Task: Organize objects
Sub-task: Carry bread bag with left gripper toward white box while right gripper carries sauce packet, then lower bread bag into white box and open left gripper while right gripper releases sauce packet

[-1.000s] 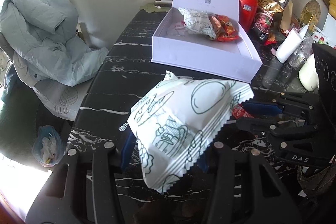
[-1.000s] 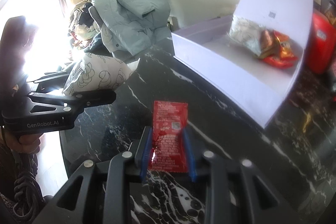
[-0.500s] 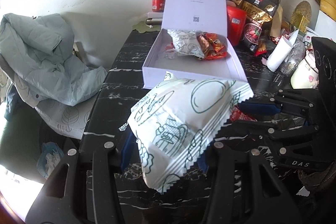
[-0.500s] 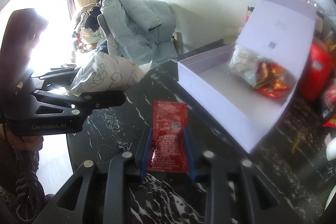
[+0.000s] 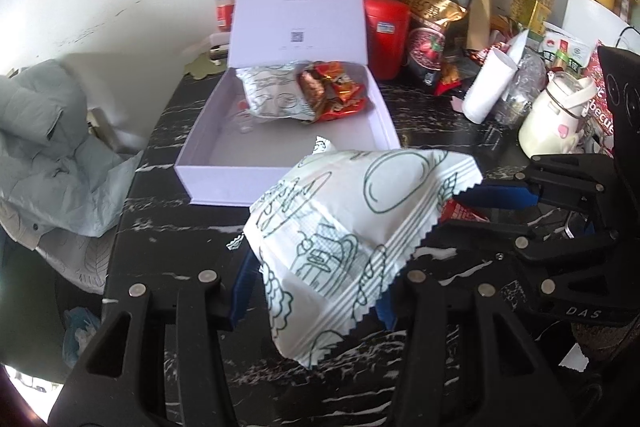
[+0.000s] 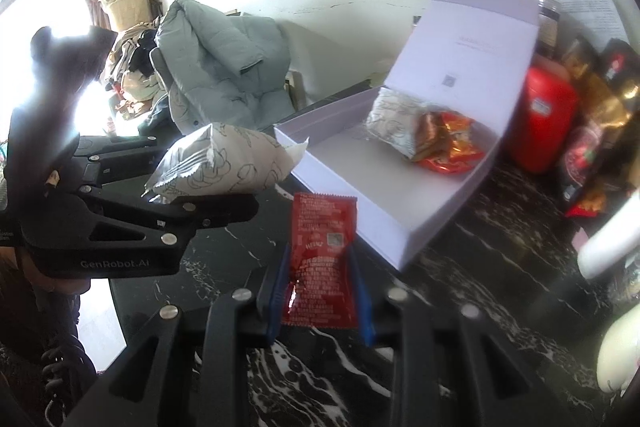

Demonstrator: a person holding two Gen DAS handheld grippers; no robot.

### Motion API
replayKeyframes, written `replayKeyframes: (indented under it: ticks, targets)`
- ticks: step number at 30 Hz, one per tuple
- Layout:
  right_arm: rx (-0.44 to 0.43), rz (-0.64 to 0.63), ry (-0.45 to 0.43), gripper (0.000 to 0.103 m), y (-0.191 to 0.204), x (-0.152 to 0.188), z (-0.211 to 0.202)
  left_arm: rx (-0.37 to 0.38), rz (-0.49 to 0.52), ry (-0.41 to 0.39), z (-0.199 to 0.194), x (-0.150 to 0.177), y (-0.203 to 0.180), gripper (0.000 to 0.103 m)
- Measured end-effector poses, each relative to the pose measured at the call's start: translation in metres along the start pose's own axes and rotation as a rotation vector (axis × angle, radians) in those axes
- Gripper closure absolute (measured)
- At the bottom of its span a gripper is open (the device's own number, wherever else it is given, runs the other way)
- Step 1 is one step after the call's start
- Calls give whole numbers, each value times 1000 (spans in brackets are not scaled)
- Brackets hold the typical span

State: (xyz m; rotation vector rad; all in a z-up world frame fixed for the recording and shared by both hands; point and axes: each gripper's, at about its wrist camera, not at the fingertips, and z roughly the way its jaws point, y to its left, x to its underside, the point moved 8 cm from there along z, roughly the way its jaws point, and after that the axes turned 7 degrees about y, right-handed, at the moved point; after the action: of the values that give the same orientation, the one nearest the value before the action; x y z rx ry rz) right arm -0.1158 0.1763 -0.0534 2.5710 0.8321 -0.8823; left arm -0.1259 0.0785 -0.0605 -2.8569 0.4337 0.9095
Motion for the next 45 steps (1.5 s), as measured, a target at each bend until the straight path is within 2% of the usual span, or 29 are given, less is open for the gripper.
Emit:
replayKeyframes:
  ticks: [8, 16, 45]
  targets:
    - [27, 26, -11, 74, -22, -1, -9, 31, 44, 10, 14, -19, -22, 56]
    - [17, 24, -12, 74, -31, -10, -3, 27, 50, 25, 25, -32, -21, 56]
    - [-23, -12, -4, 74, -56, -77, 52, -8, 25, 41, 68, -89, 30, 56]
